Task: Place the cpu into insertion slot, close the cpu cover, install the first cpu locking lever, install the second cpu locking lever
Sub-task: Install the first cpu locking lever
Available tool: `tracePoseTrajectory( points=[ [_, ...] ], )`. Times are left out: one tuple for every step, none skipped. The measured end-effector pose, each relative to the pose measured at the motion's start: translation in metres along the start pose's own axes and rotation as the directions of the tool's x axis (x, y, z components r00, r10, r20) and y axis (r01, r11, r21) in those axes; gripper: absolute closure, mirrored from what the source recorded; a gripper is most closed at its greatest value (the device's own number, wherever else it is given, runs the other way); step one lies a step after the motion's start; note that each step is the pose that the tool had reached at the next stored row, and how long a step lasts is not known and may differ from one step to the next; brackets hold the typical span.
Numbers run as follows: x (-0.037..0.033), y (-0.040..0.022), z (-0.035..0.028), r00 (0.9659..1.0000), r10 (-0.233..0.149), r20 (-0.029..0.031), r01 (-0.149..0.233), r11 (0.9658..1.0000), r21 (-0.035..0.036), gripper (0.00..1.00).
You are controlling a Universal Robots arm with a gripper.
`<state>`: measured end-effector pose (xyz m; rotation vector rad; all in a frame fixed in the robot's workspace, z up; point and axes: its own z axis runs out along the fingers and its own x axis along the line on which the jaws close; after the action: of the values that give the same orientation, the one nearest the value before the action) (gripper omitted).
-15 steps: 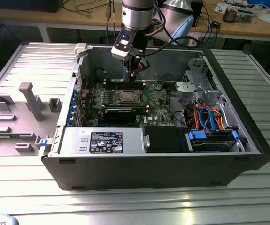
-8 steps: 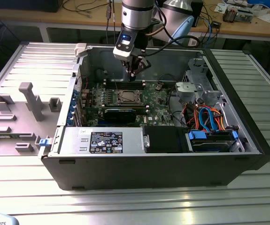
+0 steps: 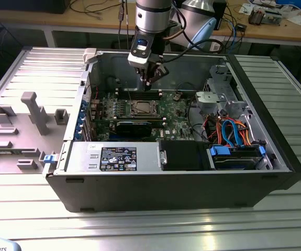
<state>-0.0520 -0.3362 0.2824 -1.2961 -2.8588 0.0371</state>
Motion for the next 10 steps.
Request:
tracePoseTrajectory(
  points=[
    [0.0, 0.0, 0.0, 0.9999, -0.013, 0.0003, 0.013, 0.9999, -0.0001, 0.89],
    [0.0, 0.0, 0.0, 0.9998, -0.021, 0.0005, 0.021, 0.9998, -0.0002, 0.89],
    [0.0, 0.0, 0.0, 0.9993, -0.037, 0.0009, 0.037, 0.9993, -0.0003, 0.89],
    [0.0, 0.0, 0.0, 0.9981, -0.061, 0.0014, 0.061, 0.9981, -0.0004, 0.89],
    [0.0, 0.0, 0.0, 0.9955, -0.095, 0.0023, 0.095, 0.9955, -0.0008, 0.89],
    [0.0, 0.0, 0.0001, 0.9936, -0.113, 0.0033, 0.113, 0.9936, -0.0013, 0.89],
    [0.0, 0.0, 0.0001, 0.9929, -0.119, 0.0043, 0.119, 0.9929, -0.0022, 0.89],
    [0.0, 0.0, 0.0002, 0.9928, -0.12, 0.0049, 0.12, 0.9928, -0.0028, 0.89],
    [0.0, 0.0, 0.0001, 0.9928, -0.12, 0.005, 0.12, 0.9928, -0.0028, 0.89],
    [0.0, 0.0, 0.0001, 0.9928, -0.12, 0.0049, 0.12, 0.9928, -0.0027, 0.89]
  ],
)
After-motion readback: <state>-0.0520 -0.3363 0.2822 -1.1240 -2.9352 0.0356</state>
